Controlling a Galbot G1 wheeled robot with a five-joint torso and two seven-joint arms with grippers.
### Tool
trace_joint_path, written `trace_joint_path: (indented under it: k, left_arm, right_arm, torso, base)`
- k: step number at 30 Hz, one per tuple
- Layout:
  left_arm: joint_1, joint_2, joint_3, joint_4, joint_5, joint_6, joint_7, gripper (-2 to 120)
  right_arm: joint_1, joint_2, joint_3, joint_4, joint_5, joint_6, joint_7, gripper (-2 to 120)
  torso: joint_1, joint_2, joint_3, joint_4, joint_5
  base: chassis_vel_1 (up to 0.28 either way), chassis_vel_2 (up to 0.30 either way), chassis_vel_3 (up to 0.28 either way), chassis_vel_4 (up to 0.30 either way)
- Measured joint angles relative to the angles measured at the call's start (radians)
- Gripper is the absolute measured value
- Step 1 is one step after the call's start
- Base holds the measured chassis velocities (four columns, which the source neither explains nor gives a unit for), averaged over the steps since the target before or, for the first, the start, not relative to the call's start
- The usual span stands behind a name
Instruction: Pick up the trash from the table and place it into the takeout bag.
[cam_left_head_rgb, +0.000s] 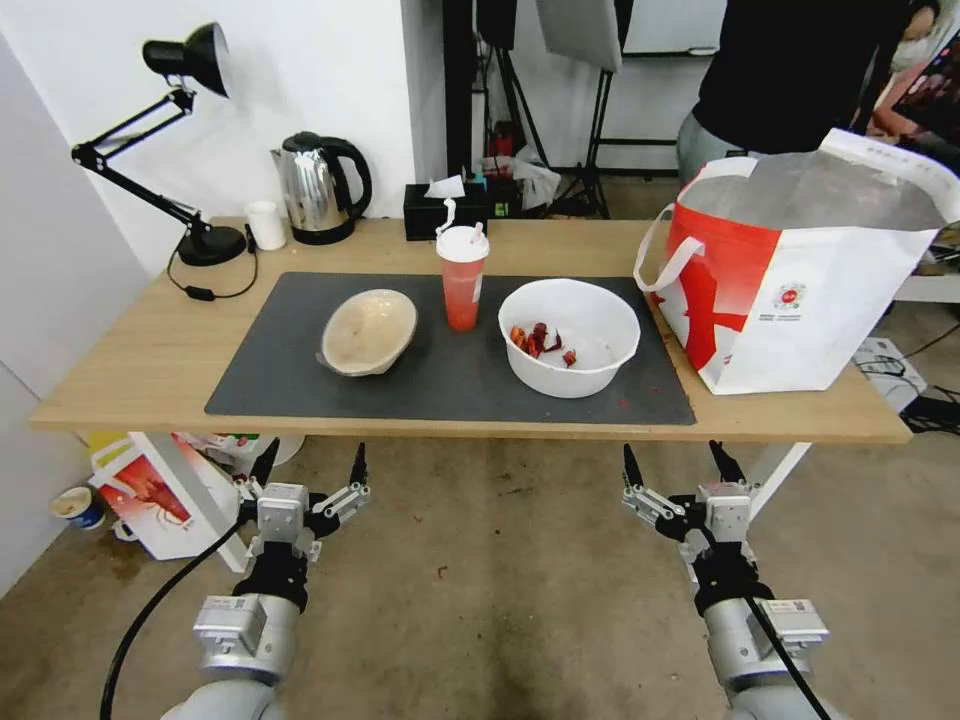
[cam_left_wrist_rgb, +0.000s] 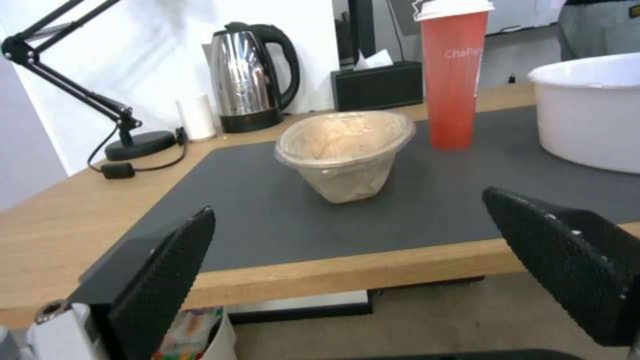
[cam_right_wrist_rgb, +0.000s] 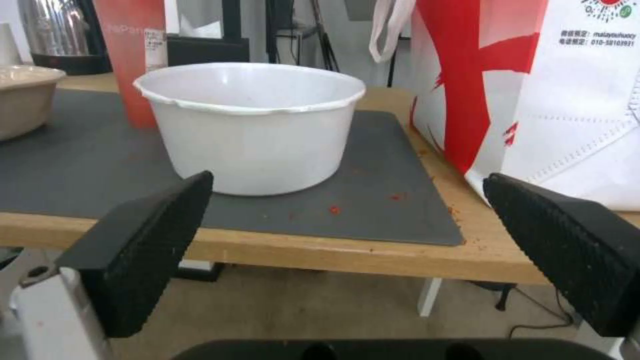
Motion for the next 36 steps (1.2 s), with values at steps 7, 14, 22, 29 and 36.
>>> trace_joint_path:
  k: [7,14,22,29,36]
  left_arm:
    - [0.000,0.000,0.000,0.000,0.000,0.000,0.000,100]
    - [0.000,0.000,0.000,0.000,0.000,0.000,0.000,100]
    - [0.000,0.000,0.000,0.000,0.000,0.000,0.000,100]
    - [0.000,0.000,0.000,0.000,0.000,0.000,0.000,100]
    - [0.000,0.000,0.000,0.000,0.000,0.000,0.000,100]
  right_arm:
    - [0.000,0.000,0.000,0.000,0.000,0.000,0.000,100]
    - [0.000,0.000,0.000,0.000,0.000,0.000,0.000,100]
    - [0.000,0.000,0.000,0.000,0.000,0.000,0.000,100]
    - [0.001,-0.006,0.000,0.000,0.000,0.001,0.000,100]
    - [0.030,-0.104,0.018,-0.004,0.000,0.040,-0.006,100]
  torso:
    - [0.000,0.000,0.000,0.0000,0.0001]
    - [0.000,0.000,0.000,0.0000,0.0000]
    - [0.000,0.000,0.000,-0.0001,0.0000]
    - [0.000,0.000,0.000,-0.0001,0.0000]
    - [0.000,0.000,0.000,0.0003,0.0001]
  base:
    - [0.000,0.000,0.000,0.000]
    - [0.000,0.000,0.000,0.000]
    - [0.000,0.000,0.000,0.000]
    - [0.000,0.000,0.000,0.000]
    - [0.000,0.000,0.000,0.000]
